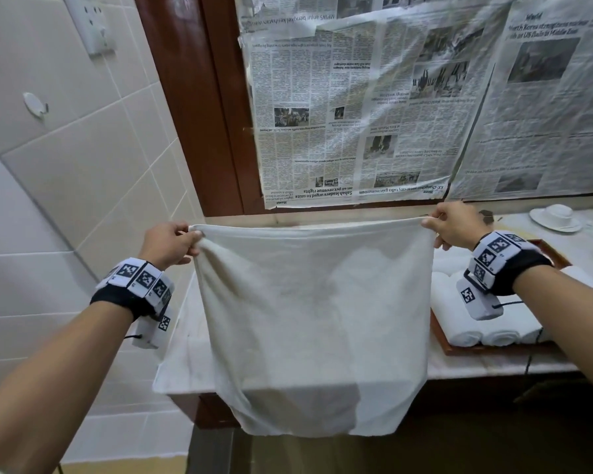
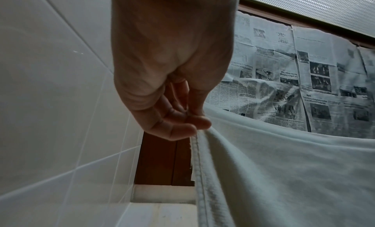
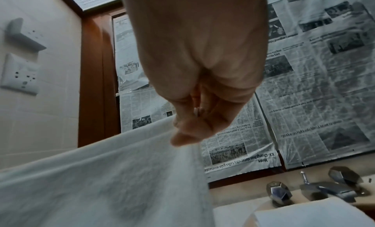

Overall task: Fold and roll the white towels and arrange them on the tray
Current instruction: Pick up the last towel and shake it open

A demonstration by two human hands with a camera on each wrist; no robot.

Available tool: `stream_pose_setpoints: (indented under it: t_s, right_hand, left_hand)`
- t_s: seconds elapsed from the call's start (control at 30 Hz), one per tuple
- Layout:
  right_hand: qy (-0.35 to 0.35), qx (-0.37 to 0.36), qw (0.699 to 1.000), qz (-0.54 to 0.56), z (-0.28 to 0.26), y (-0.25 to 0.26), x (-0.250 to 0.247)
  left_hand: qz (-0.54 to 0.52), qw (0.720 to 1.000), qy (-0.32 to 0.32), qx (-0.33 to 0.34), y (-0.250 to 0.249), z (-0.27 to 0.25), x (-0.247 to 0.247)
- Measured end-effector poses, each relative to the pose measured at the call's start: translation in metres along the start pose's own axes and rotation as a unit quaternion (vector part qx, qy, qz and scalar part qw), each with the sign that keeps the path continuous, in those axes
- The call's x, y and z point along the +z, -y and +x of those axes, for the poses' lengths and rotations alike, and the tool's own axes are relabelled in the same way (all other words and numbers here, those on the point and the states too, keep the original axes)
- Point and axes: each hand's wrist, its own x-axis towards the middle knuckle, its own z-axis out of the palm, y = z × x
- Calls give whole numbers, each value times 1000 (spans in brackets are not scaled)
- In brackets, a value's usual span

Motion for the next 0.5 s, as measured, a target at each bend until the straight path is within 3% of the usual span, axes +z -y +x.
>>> stream_pose_setpoints:
  t_s: [0.23, 0.5]
  right_hand:
    - [9, 62, 974, 219, 20, 8, 23]
    - [7, 77, 970, 230, 83, -3, 50]
  left_hand:
    - [5, 1000, 9, -13, 16, 33, 10]
    - [-6, 999, -17, -48, 23, 92, 43]
